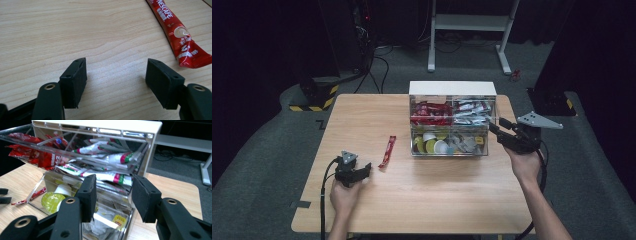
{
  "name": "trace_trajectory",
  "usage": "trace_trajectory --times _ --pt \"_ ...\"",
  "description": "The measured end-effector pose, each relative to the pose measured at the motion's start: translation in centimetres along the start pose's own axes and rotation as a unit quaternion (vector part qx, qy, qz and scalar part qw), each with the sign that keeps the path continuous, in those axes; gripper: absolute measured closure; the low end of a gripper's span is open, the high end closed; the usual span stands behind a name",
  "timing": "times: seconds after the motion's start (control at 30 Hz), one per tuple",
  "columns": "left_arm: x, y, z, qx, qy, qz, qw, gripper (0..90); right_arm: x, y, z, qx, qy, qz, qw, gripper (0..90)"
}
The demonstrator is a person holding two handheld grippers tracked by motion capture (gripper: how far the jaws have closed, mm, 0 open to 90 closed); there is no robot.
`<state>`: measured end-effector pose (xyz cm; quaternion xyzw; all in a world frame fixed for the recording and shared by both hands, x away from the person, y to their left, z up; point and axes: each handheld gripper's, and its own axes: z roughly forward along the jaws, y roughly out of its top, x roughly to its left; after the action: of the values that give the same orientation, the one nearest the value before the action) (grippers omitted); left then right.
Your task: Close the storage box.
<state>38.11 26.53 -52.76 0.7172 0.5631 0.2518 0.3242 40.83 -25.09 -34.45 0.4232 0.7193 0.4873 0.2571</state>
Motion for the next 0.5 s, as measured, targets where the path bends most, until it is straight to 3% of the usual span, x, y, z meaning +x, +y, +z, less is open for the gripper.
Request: trace_trajectory --times 0.5 --pt "0.0 0.0 0.0 -0.001 0.0 -0.001 1.0 33.8 -1.6 -3.8 -2.3 -0.013 -0.017 0.038 0.999 50.2"
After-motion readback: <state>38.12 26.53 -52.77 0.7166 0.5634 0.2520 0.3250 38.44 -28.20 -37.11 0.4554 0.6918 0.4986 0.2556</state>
